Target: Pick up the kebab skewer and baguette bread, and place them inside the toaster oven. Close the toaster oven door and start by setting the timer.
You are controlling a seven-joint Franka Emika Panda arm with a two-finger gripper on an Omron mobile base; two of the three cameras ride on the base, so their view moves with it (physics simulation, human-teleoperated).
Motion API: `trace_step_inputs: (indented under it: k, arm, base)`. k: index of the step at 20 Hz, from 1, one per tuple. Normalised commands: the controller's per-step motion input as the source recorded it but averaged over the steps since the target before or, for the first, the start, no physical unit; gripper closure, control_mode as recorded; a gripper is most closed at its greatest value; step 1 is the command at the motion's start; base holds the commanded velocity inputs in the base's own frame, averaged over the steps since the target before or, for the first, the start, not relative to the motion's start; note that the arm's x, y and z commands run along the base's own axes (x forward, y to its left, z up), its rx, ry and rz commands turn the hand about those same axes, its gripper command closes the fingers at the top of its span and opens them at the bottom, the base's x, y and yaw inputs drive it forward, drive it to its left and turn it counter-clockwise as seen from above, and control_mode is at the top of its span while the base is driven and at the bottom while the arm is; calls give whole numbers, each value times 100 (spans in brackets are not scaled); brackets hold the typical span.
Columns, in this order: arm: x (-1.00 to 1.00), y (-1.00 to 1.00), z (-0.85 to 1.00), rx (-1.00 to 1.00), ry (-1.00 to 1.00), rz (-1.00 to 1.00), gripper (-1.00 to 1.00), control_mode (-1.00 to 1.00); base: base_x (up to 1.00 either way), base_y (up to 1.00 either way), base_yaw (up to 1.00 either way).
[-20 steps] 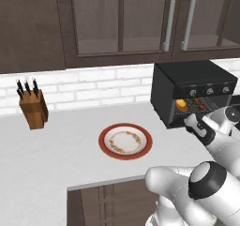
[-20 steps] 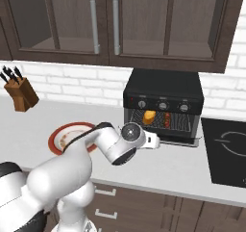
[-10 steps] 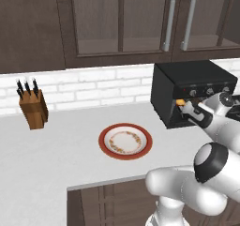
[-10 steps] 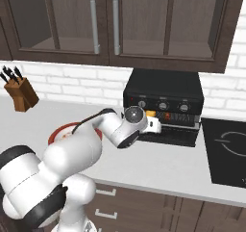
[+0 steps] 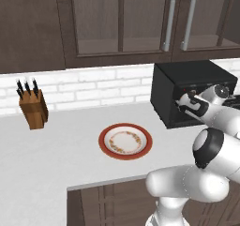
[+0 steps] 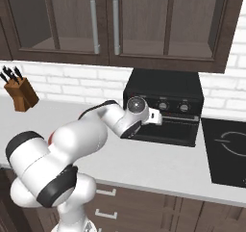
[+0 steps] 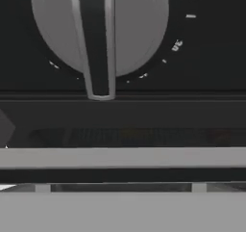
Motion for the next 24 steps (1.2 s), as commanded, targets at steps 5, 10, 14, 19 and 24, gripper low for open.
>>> trace_step_inputs:
  k: [5,10,14,19,24]
  arm:
    - [28,1,0,0,0,0,-100,-100]
    - [64,15,3,0,0,0,-100,-100]
    - [82,26,19,0,1,0,-100,-100]
    - [85,26,27,0,2,0,-100,-100]
    - [72,30,44,-3,4,0,-100,-100]
  base:
    - [0,0,0]
    - [0,0,0]
    - [0,0,0]
    - [0,0,0]
    - [0,0,0]
